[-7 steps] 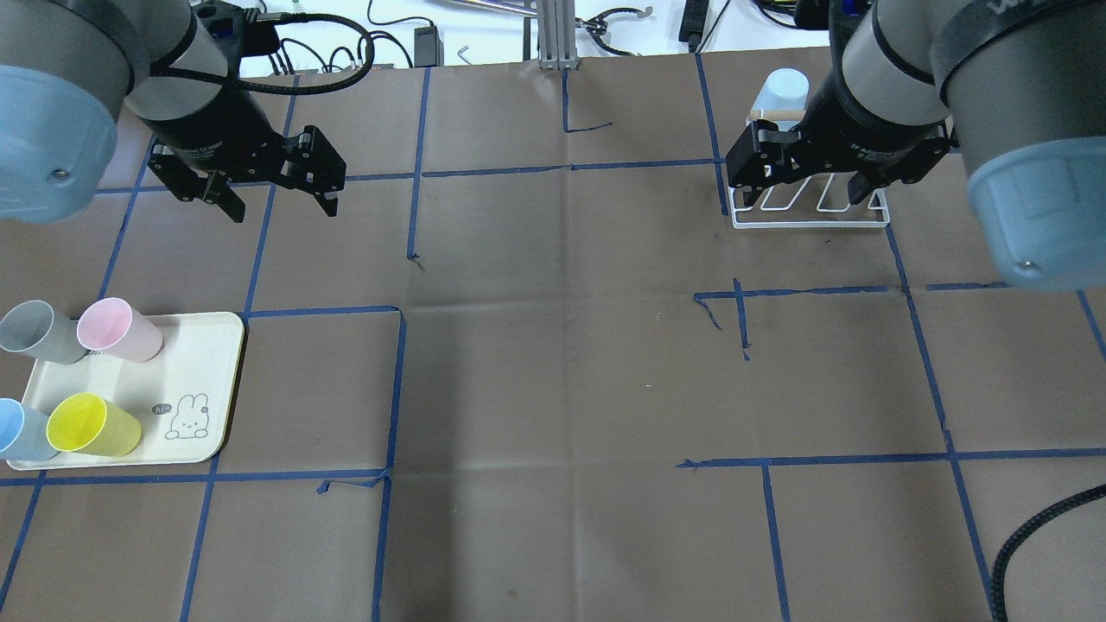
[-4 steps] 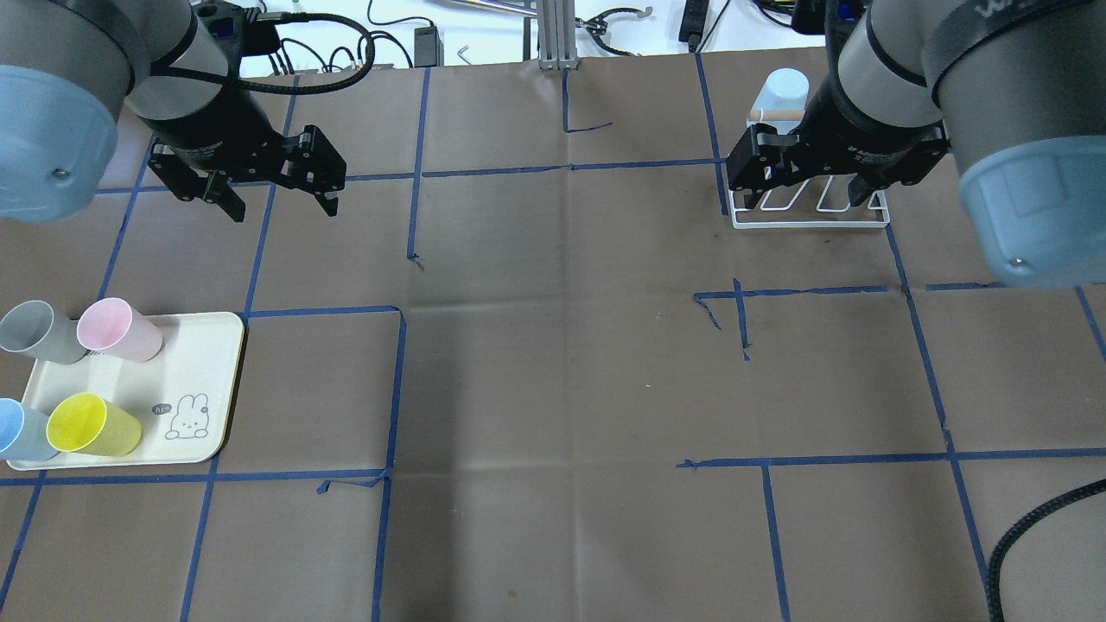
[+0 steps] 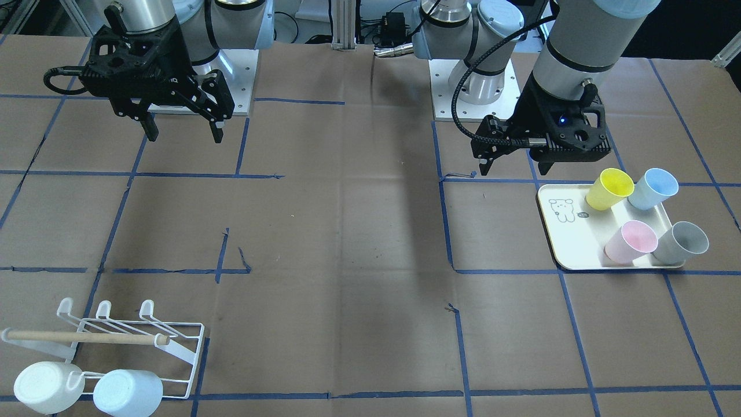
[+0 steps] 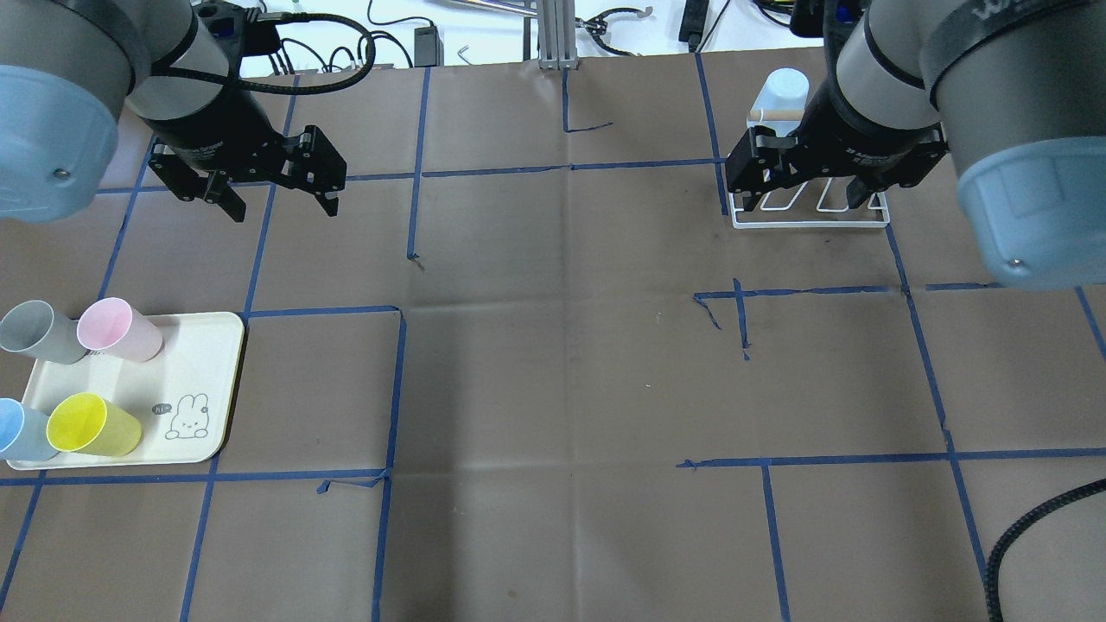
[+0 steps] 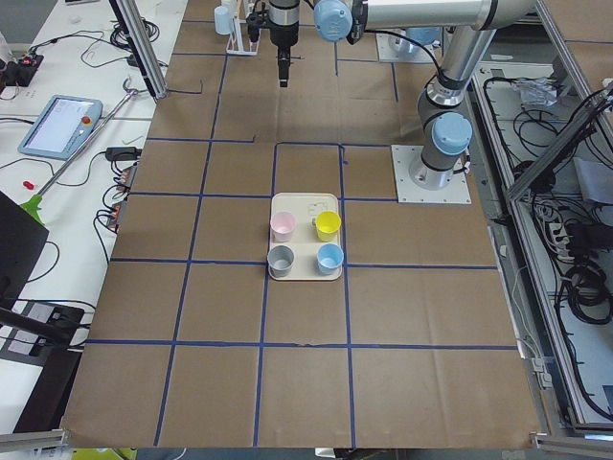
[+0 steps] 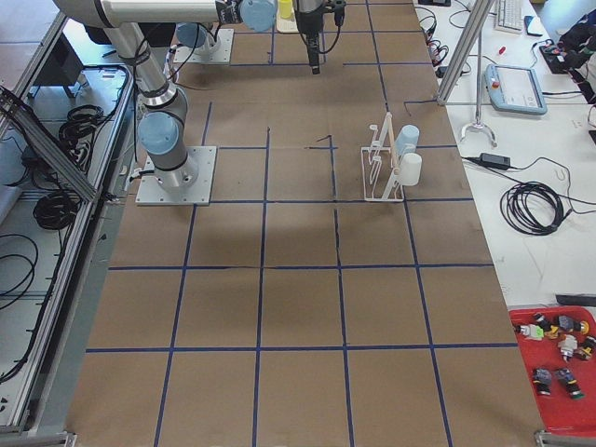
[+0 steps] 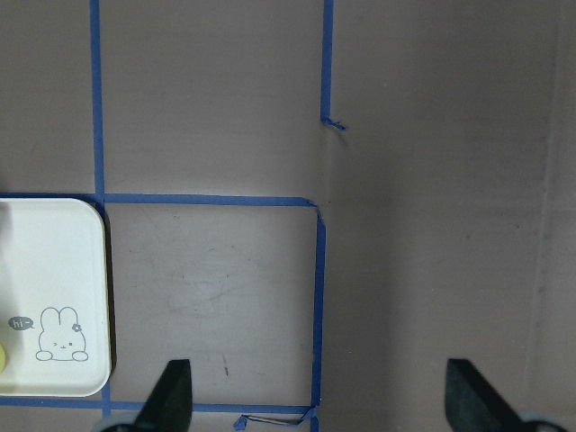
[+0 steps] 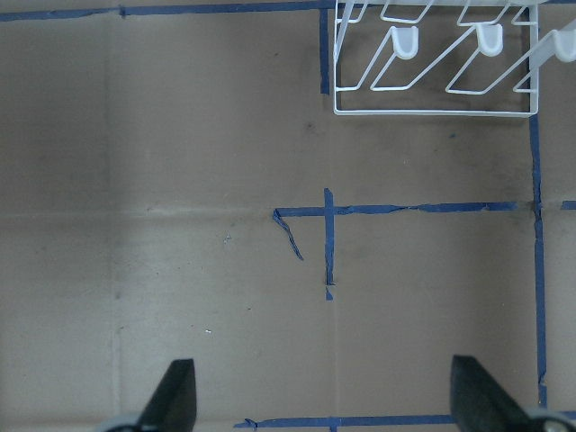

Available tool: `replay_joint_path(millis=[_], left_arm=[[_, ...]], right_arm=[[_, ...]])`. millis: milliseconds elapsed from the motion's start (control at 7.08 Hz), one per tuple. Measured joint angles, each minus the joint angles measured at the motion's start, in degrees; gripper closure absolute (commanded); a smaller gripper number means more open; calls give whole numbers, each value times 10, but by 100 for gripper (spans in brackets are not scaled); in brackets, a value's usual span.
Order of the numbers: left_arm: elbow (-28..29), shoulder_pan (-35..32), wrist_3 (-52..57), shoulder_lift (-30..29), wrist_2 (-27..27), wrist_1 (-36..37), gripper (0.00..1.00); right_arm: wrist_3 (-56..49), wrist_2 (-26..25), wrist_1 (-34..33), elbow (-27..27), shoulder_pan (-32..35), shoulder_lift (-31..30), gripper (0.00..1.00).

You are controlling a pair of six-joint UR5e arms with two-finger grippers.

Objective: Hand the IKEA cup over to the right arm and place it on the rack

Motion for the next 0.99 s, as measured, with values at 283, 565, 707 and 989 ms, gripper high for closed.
replay_joint_path(millis=[283,565,707,989], left_arm=[[0,0,0,0,0,0,0],[0,0,0,0,0,-1,0],[0,0,0,0,0,-1,0],[0,0,0,0,0,-1,0]], right_arm=[[0,0,0,0,0,1,0],[0,-1,-1,-2,0,5,0],[0,-2,-2,-2,0,6,0],[0,-1,-3,-2,0,6,0]])
